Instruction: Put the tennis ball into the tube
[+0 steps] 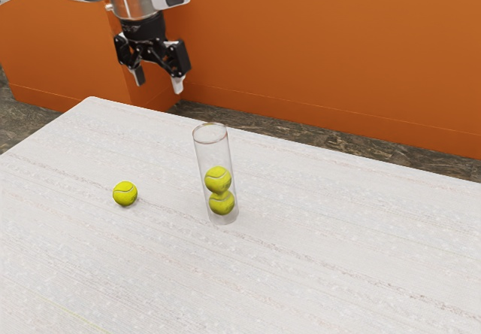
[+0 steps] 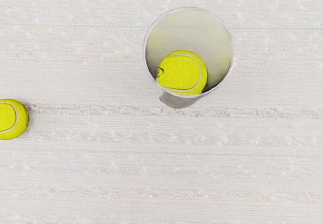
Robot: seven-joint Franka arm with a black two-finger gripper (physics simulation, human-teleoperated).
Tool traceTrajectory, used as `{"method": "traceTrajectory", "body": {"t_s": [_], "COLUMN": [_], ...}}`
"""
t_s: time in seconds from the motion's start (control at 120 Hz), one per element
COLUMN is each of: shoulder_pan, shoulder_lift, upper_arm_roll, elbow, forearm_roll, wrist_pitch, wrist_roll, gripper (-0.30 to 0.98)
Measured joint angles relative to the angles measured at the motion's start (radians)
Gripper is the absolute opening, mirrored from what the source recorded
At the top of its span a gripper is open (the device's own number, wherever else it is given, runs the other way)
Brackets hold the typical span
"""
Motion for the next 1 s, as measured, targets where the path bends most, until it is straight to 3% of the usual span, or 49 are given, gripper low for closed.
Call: {"method": "traceTrajectory", "body": {"t_s": [0.208, 0.392, 0.533, 0.692, 1.0], "shoulder_pan": [0.055, 0.114, 0.12, 0.137, 0.251], "shoulder_lift": [-0.043, -0.321, -0.41, -0.386, -0.136], "upper_arm_roll": [-0.009, -0.009, 0.012, 0.042, 0.043], "elbow": [-0.057, -0.431, -0.711, -0.842, -0.819], "forearm_roll": [-0.003, -0.011, -0.016, -0.012, -0.011], "wrist_pitch": [0.001, 0.063, 0.233, 0.416, 0.741], "wrist_roll": [-0.003, -0.005, -0.007, -0.01, 0.171], "gripper": [0.69, 0.69, 0.69, 0.69, 0.69]}}
